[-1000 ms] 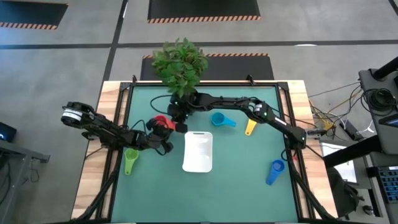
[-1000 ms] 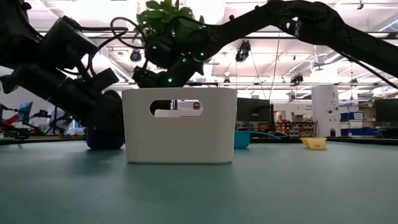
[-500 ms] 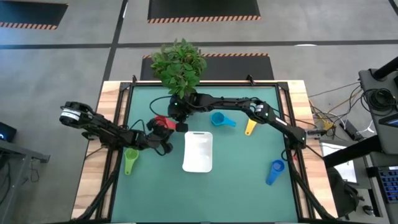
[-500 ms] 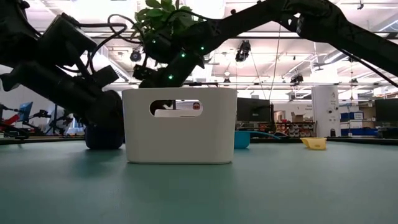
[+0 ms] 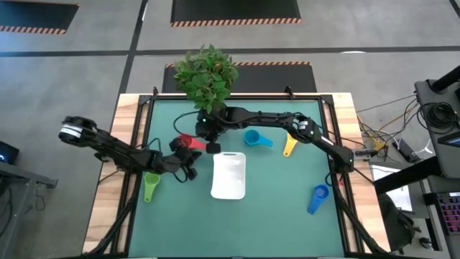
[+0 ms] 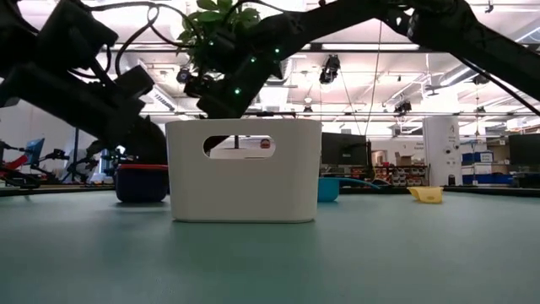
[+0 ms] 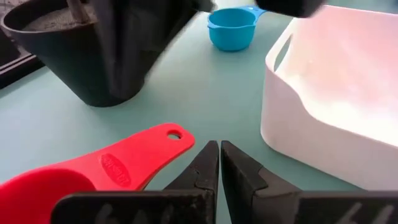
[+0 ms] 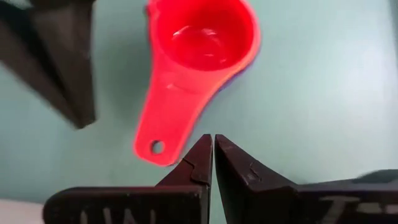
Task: Nest measuring cups in basket
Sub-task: Stack the light blue measuring cup on top of the red measuring cup
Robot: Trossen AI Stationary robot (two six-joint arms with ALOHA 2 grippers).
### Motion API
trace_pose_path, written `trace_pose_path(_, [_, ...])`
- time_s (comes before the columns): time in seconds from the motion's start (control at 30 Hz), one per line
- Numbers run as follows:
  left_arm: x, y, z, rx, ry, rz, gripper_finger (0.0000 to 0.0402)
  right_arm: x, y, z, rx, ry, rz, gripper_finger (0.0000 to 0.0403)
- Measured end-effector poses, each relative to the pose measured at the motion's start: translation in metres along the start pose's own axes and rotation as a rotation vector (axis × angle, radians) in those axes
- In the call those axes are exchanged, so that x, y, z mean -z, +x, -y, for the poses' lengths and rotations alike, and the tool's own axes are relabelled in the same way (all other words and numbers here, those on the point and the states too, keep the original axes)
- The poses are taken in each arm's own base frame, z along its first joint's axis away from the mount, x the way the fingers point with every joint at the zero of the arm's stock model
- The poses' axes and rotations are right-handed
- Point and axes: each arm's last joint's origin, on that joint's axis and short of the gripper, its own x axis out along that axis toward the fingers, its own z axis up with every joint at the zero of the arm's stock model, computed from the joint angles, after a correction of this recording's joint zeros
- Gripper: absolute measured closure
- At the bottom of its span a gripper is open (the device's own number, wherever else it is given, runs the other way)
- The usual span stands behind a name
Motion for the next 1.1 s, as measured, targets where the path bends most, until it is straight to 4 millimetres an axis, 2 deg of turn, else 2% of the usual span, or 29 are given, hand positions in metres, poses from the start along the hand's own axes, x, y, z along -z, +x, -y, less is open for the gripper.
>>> trace_pose_path(0.33, [-0.010,-0.011,0.001,0.106,-0.019,0.020,0.0402,-0.008,-0.020,-0.025,-0.052,-0.031,-0.056,0.0394])
trace_pose_path(0.7, [-0.022,-0.027,0.004,0.211,-0.014,0.077,0.0402,-0.012,-0.059,-0.046,-0.102,-0.103,-0.127,0.0394])
trace_pose_path(0.9, [-0.046,-0.033,0.012,0.228,0.033,0.103,0.0402,-0.006,-0.088,-0.063,-0.111,-0.110,-0.102,0.0394])
trace_pose_path(1.1, [-0.077,-0.043,0.020,0.185,0.144,-0.072,0.0402,0.014,-0.112,-0.088,-0.108,-0.090,-0.028,0.0394])
